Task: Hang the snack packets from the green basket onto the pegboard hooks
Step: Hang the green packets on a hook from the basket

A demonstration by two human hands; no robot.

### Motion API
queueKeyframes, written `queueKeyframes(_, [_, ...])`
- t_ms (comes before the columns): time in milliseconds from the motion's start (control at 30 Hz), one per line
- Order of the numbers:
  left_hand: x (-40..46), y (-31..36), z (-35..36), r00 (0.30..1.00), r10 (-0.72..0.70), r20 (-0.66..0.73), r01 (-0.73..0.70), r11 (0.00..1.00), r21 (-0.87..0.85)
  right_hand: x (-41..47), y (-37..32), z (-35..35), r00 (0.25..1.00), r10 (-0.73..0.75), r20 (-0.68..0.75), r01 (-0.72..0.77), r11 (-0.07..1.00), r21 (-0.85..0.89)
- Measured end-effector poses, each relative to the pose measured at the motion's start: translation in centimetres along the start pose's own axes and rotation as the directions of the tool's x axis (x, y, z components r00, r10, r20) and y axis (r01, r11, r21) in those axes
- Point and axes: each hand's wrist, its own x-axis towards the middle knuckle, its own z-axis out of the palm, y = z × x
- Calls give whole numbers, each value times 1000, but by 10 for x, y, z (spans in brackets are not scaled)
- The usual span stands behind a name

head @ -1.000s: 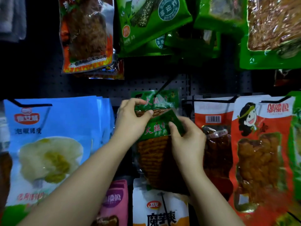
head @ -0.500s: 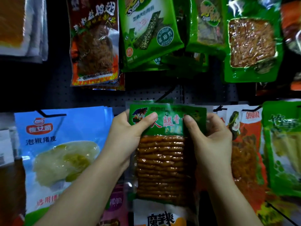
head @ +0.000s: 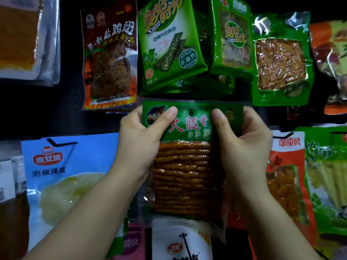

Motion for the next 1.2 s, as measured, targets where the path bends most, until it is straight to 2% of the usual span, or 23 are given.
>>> queueKeyframes(167, [14,6,7,998,53,23,-54,998,40,15,-3,1,999,-6,-41,3,998,-57])
queueKeyframes(433, [17,-2,12,997,-80,13,79,996,28,20,5,1,997,72,0,-71,976,-204])
queueKeyframes(700, [24,1,20,997,-63,50,60,996,60,25,6,-1,997,70,-37,-77,971,-227])
queueKeyframes(867, [28,-6,21,984,-140,112,132,988,75,28,12,0,995,104,8,-97,952,-291])
queueKeyframes(1033, [24,-24,12,976,-213,49,210,976,58,16,19,2,996,81,40,-54,893,-447])
queueKeyframes(1200, [29,-41,4,974,-228,-16,228,969,96,9,31,9,984,142,106,-75,876,-476])
